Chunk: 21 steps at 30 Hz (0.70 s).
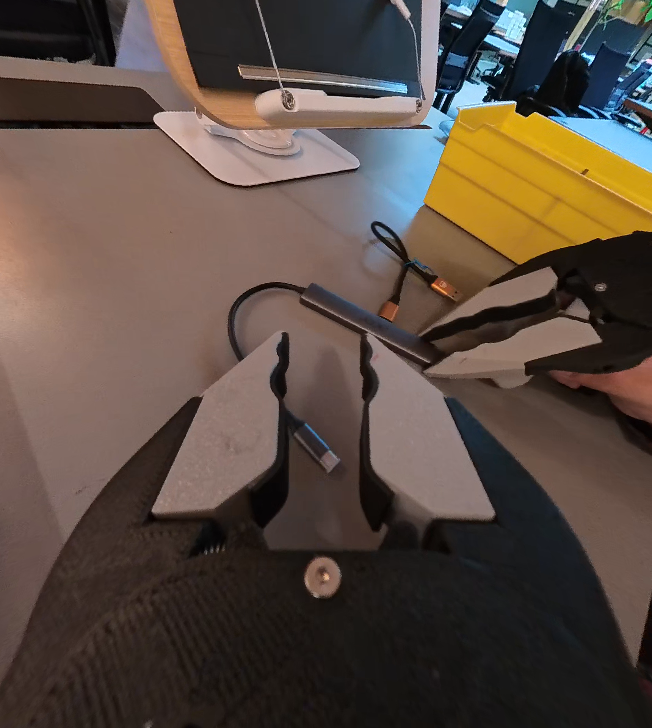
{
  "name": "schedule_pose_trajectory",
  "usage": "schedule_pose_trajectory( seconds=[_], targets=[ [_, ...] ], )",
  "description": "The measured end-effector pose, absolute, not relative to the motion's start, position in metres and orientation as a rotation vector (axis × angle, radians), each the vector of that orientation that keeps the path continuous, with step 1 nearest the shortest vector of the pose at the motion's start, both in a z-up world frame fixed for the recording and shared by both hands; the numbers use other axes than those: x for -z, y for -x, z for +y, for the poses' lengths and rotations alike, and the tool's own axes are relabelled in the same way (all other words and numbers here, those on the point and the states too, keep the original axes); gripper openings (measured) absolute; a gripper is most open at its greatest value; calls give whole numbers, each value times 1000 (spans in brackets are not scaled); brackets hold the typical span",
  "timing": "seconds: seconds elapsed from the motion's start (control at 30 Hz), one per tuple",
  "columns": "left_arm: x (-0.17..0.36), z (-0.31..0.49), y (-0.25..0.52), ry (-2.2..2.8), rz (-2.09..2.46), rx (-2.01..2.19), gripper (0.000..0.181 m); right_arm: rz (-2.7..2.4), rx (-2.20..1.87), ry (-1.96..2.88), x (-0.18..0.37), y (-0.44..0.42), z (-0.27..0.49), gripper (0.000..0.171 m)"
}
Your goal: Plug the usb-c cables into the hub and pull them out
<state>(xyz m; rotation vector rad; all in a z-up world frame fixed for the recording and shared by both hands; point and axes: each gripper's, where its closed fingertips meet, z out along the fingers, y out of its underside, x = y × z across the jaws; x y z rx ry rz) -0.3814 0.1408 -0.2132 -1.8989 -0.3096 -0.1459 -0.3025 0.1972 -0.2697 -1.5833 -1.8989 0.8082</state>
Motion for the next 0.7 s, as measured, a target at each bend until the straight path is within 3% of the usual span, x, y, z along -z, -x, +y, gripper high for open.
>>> schedule_pose_trajectory(
  seconds=[0.3,0.53,0.7],
  targets=[
    [218,144,368,1942,-248,186,27,-1885,-827,1534,262,298,201,20],
    [223,147,320,1941,-225,729,27,-1818,-1073,1591,248,297,197,20],
    [226,150,309,1967,-211,745,24,-1756,-1313,1639,235,295,193,20]
  ],
)
